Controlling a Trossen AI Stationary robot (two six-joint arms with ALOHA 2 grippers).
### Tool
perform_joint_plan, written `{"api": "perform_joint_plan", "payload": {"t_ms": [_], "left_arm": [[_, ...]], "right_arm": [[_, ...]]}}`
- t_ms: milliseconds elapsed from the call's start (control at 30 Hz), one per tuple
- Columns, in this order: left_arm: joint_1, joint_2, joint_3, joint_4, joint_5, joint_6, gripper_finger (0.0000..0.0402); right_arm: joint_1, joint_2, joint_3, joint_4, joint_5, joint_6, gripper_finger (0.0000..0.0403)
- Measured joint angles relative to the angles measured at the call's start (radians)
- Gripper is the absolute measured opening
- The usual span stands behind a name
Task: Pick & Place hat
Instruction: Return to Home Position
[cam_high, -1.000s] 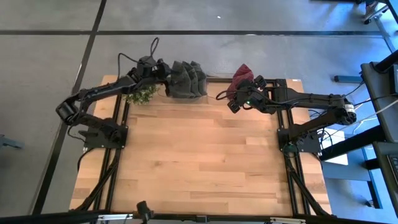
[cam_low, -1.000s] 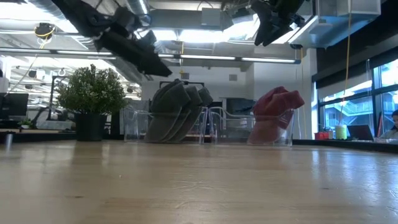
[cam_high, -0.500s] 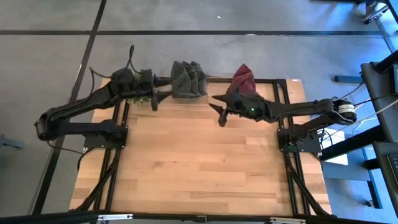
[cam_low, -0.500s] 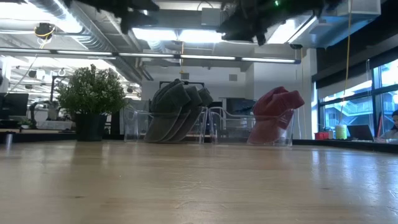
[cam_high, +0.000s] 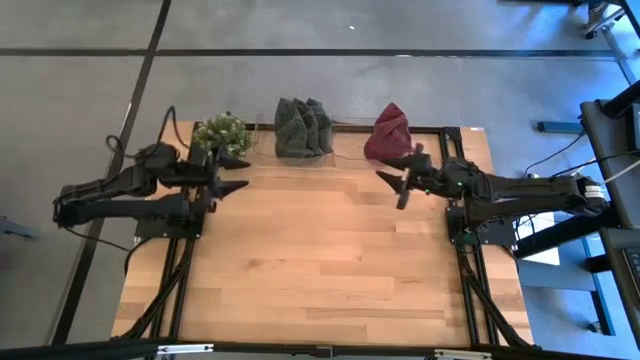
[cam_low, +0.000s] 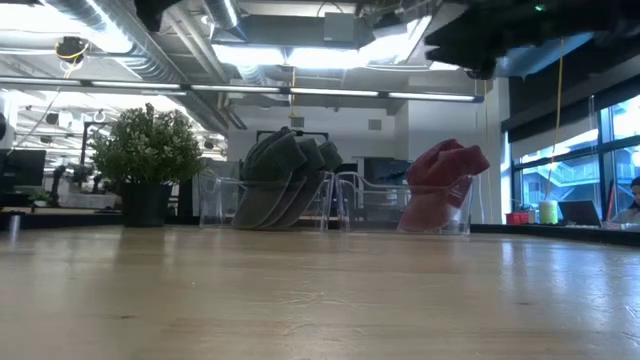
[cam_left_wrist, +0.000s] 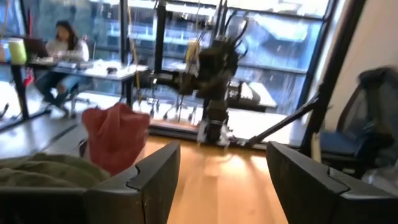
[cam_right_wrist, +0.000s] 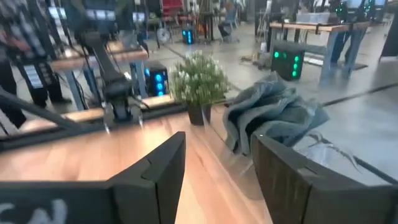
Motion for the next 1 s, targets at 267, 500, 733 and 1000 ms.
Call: {"api": "perform_joint_plan", "payload": {"t_ms": [267, 500, 733, 1000], "left_arm": [[-0.030, -0.215, -0.248, 0.187, -0.034, -0.017, 0.0233], [-0.029, -0.366, -0.369, 0.200, -0.111, -0.053, 0.0233], [-0.029, -0.469, -0.480, 0.239, -0.203, -0.053, 0.0233], [-0.029, -0.470, -0.551, 0.313, -0.285, -0.053, 0.0233]], "right_arm": [[0.003, -0.249, -0.122, 0.004, 0.000, 0.015, 0.0184], [0.003, -0.413, -0.129, -0.105, 0.001, -0.026, 0.0184], [0.003, -0.521, -0.129, -0.217, 0.001, -0.025, 0.0184], [0.003, -0.653, -0.129, -0.292, -0.001, -0.022, 0.0184]]}}
